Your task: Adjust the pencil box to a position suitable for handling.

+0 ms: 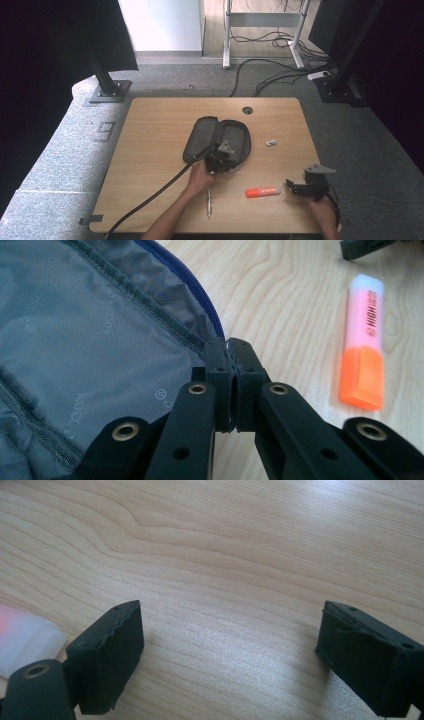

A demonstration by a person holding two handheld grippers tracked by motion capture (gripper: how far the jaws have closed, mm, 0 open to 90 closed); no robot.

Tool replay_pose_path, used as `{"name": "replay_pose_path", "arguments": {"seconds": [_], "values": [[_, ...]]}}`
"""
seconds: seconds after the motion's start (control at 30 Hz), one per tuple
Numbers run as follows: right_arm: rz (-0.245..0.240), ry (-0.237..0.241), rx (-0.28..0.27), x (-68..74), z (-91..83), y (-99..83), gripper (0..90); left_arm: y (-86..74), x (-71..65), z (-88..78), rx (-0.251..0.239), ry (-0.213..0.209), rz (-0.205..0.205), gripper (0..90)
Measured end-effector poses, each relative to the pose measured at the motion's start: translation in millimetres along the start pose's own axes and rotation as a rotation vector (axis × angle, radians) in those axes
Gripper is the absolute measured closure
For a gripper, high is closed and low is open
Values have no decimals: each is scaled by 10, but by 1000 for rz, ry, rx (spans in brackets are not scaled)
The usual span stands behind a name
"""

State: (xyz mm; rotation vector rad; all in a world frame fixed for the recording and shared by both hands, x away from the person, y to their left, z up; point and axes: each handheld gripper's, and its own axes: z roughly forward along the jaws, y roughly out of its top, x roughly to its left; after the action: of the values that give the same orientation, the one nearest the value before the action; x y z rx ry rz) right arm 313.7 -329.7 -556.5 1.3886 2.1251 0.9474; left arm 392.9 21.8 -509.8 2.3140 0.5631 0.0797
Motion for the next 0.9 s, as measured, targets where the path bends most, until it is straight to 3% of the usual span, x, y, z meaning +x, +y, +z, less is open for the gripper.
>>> {"name": "replay_pose_path", "arguments": {"seconds": [0.9], "values": [[-3, 2, -1, 1, -2, -1, 116, -167, -386, -69, -3, -57, 24, 876]]}}
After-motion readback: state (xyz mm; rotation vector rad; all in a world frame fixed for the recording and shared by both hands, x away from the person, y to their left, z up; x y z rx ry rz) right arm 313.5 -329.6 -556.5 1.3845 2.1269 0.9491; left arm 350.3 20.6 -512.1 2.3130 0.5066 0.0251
